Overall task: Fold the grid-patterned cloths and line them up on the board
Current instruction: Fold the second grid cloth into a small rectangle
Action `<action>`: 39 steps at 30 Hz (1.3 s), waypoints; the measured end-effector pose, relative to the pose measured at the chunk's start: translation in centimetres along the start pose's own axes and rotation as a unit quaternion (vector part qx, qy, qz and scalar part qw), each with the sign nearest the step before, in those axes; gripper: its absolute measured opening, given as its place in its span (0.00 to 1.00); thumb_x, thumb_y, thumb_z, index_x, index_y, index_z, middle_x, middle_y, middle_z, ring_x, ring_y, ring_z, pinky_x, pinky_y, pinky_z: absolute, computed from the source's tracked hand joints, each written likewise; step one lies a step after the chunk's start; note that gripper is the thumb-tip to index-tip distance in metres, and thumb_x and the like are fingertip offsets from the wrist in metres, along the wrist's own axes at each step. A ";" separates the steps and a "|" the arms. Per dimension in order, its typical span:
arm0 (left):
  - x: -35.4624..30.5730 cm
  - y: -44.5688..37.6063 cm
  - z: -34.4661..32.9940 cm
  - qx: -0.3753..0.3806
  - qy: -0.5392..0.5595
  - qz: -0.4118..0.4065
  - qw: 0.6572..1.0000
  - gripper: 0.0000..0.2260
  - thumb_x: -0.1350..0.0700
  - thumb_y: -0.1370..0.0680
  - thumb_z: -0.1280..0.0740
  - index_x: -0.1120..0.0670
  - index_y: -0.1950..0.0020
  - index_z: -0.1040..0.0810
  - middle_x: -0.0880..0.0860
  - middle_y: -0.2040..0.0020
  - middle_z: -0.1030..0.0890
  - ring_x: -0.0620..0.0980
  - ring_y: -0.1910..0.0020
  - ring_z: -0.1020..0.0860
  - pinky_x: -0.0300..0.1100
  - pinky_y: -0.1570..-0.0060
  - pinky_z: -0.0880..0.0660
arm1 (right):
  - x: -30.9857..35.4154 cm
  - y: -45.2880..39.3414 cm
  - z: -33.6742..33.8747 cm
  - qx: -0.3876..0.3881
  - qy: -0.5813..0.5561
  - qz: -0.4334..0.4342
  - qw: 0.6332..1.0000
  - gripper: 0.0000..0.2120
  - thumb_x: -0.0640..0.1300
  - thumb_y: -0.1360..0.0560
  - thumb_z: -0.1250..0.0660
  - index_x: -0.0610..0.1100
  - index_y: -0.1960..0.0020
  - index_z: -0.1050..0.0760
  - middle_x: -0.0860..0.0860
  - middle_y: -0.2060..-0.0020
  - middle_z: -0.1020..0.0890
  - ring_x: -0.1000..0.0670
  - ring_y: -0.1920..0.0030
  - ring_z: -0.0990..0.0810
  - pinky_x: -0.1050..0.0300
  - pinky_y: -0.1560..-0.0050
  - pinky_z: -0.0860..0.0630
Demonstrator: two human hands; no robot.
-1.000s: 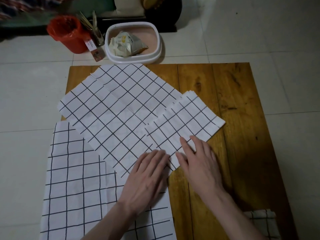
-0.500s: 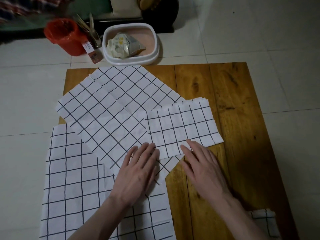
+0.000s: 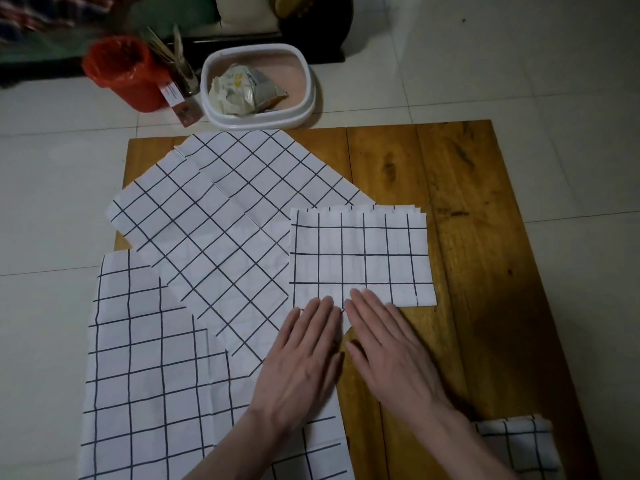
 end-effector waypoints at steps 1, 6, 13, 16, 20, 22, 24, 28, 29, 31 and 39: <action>-0.1 0.0 -0.1 -0.001 0.000 0.005 1.000 0.27 0.45 0.12 0.48 0.58 0.16 0.40 0.57 0.15 0.40 0.54 0.16 0.44 0.56 0.21 0.40 | 0.2 0.1 -0.1 0.008 0.005 0.010 1.000 0.29 0.57 0.12 0.56 0.43 0.17 0.42 0.48 0.17 0.43 0.50 0.17 0.46 0.47 0.21 0.43; 0.0 -0.3 -0.2 -0.005 0.000 -0.004 1.000 0.28 0.45 0.12 0.47 0.59 0.16 0.39 0.58 0.17 0.37 0.56 0.17 0.40 0.56 0.21 0.41 | 0.3 0.0 -0.5 0.045 0.005 0.008 0.999 0.32 0.61 0.13 0.54 0.45 0.16 0.48 0.50 0.16 0.47 0.51 0.16 0.50 0.48 0.21 0.47; 0.6 -0.4 -0.3 -0.004 0.009 -0.002 1.000 0.27 0.46 0.12 0.46 0.57 0.16 0.39 0.56 0.17 0.36 0.54 0.17 0.38 0.56 0.22 0.39 | -1.4 0.0 -0.4 0.074 0.012 0.027 0.997 0.33 0.64 0.14 0.55 0.48 0.15 0.51 0.52 0.16 0.50 0.52 0.16 0.52 0.45 0.21 0.48; 0.6 -0.4 -0.1 -0.004 0.013 -0.002 1.000 0.26 0.46 0.12 0.48 0.57 0.16 0.38 0.55 0.17 0.36 0.54 0.17 0.38 0.56 0.22 0.39 | -2.4 0.2 -0.4 0.081 0.014 0.027 0.996 0.32 0.63 0.14 0.55 0.50 0.15 0.53 0.53 0.15 0.51 0.53 0.16 0.53 0.45 0.21 0.49; 0.4 -0.5 0.0 -0.004 0.034 0.010 0.999 0.26 0.46 0.11 0.51 0.57 0.17 0.37 0.55 0.17 0.35 0.53 0.18 0.38 0.56 0.21 0.39 | -3.7 0.7 -0.4 0.083 0.002 0.022 0.996 0.32 0.63 0.14 0.53 0.49 0.15 0.53 0.53 0.15 0.51 0.53 0.16 0.53 0.46 0.20 0.49; 0.4 -0.4 0.0 -0.004 0.042 0.011 0.999 0.26 0.46 0.11 0.51 0.57 0.17 0.38 0.55 0.17 0.35 0.53 0.18 0.38 0.56 0.21 0.39 | -4.2 0.8 -0.4 0.084 0.001 0.020 0.996 0.32 0.63 0.14 0.54 0.49 0.15 0.53 0.53 0.15 0.50 0.52 0.16 0.52 0.46 0.20 0.47; 0.5 -0.4 0.1 -0.003 0.046 0.011 0.999 0.26 0.46 0.11 0.51 0.57 0.16 0.38 0.55 0.17 0.35 0.53 0.18 0.38 0.56 0.21 0.39 | -4.8 1.1 -0.3 0.082 -0.004 0.006 0.997 0.32 0.63 0.14 0.55 0.49 0.15 0.51 0.52 0.16 0.49 0.52 0.16 0.50 0.46 0.21 0.46; 0.8 -0.4 0.0 0.003 0.050 0.007 0.999 0.26 0.46 0.11 0.51 0.56 0.16 0.39 0.54 0.17 0.36 0.52 0.17 0.39 0.56 0.21 0.39 | -6.8 2.5 0.0 0.073 -0.039 -0.061 0.995 0.32 0.64 0.14 0.58 0.50 0.15 0.54 0.54 0.16 0.52 0.55 0.17 0.55 0.49 0.20 0.52; 0.8 -0.3 -0.1 0.003 0.051 0.005 0.999 0.26 0.46 0.11 0.50 0.56 0.16 0.40 0.54 0.17 0.36 0.52 0.17 0.40 0.56 0.21 0.40 | -7.4 2.9 0.1 0.069 -0.051 -0.082 0.993 0.32 0.64 0.14 0.59 0.51 0.15 0.55 0.55 0.16 0.53 0.55 0.17 0.56 0.50 0.19 0.54; 1.0 -0.2 -0.2 0.003 0.053 0.001 0.999 0.26 0.46 0.11 0.49 0.56 0.15 0.40 0.53 0.16 0.37 0.51 0.17 0.41 0.56 0.20 0.40 | -8.3 3.6 0.2 0.065 -0.066 -0.108 0.990 0.32 0.64 0.14 0.60 0.52 0.15 0.57 0.56 0.16 0.55 0.55 0.17 0.56 0.50 0.19 0.55; 0.9 -0.2 0.2 -0.004 0.079 0.001 0.997 0.26 0.47 0.12 0.47 0.56 0.16 0.40 0.53 0.17 0.37 0.51 0.17 0.41 0.55 0.20 0.41 | -7.3 3.7 0.1 0.038 -0.078 -0.139 0.986 0.32 0.64 0.14 0.58 0.49 0.15 0.55 0.54 0.15 0.53 0.54 0.16 0.54 0.49 0.19 0.53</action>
Point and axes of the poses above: each hand's wrist, its own y-axis away from the middle knuckle, its own z-axis out of the back of the hand, x = y × z, the point moved 2 cm from there along -y, towards the middle knuckle
